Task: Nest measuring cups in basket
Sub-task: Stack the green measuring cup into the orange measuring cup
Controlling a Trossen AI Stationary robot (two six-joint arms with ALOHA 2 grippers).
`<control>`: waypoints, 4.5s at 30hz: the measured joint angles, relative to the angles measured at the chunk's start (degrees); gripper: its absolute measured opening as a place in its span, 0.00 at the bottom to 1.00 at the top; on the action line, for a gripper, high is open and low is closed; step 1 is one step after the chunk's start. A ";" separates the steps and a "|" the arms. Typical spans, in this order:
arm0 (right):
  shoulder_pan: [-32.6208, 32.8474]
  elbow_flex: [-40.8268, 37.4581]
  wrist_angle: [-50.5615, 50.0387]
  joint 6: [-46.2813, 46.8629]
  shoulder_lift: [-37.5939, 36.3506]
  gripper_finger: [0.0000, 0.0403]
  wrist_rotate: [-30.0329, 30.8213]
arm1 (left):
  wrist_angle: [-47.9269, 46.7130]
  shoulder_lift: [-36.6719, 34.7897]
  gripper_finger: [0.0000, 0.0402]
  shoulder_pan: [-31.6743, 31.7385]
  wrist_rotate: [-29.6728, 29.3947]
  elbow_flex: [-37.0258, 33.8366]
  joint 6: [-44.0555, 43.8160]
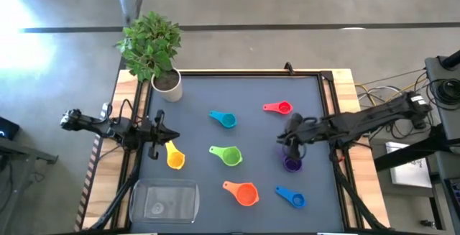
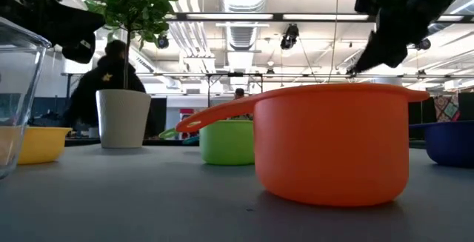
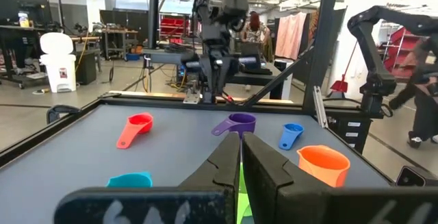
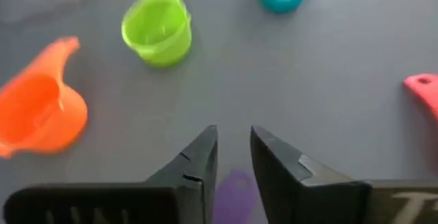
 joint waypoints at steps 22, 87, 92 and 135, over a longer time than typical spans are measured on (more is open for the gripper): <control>0.73 15.93 -0.97 -4.05 23.41 0.55 -0.04 | 0.00 0.00 0.00 0.00 0.00 0.00 0.01; -6.83 26.94 12.37 -7.54 49.19 0.35 -7.67 | -0.01 0.00 0.00 0.02 0.00 0.00 0.01; -6.83 26.98 12.46 -9.09 49.19 0.15 -7.79 | 0.00 0.00 0.00 0.01 0.00 0.00 0.01; 21.57 28.79 8.29 36.30 43.37 0.02 12.27 | -0.01 0.00 0.00 0.01 0.00 0.00 0.02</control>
